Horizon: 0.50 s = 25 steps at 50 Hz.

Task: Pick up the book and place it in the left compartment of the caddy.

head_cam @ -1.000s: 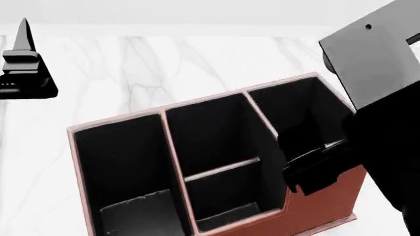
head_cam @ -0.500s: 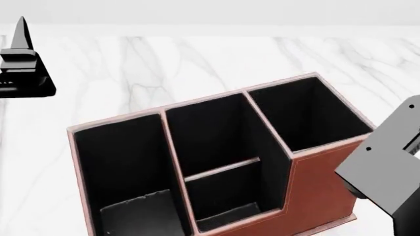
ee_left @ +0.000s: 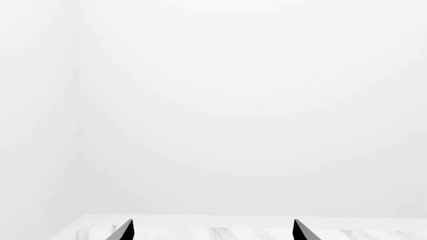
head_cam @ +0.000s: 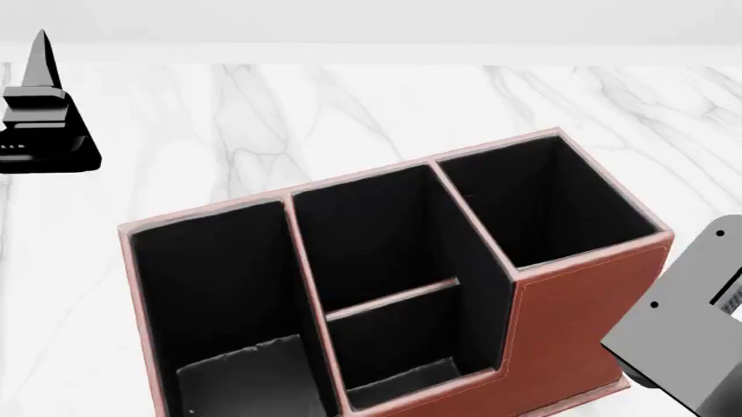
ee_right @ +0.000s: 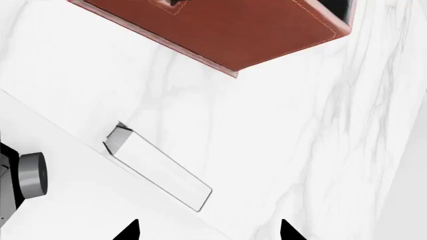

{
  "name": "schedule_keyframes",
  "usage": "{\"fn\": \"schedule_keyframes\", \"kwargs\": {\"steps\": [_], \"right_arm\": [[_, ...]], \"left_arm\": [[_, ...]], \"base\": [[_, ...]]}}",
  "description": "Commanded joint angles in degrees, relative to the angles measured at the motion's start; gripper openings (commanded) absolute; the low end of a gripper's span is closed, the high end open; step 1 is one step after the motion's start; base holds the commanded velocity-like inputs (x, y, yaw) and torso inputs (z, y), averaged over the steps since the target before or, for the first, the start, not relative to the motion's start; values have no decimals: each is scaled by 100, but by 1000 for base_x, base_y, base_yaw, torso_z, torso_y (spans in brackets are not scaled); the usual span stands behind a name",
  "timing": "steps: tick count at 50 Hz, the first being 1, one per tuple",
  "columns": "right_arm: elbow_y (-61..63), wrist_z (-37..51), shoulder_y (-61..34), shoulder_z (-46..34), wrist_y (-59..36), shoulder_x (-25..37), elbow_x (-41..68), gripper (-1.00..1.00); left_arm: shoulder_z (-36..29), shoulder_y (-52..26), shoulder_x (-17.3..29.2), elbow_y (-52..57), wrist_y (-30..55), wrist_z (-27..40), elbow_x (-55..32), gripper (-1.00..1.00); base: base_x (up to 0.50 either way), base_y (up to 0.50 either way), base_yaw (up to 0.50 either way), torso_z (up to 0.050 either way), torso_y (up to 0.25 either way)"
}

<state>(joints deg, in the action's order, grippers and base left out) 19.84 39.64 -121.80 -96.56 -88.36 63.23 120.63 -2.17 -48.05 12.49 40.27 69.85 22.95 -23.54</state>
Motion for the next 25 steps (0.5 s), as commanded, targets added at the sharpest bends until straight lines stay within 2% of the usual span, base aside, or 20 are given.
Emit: {"fn": "schedule_keyframes", "kwargs": {"steps": [1,25], "right_arm": [[209,-801,285,150,-36,-353,-1538,100],[296,-1296,665,-41,528,-562,-1967,100]], "left_arm": [[103,39,-108,-44,-46,-101,87,100],[86,81,-65,-76,-98,-46,20,100]], "base": [[0,0,0,0,0],[0,0,0,0,0]]}}
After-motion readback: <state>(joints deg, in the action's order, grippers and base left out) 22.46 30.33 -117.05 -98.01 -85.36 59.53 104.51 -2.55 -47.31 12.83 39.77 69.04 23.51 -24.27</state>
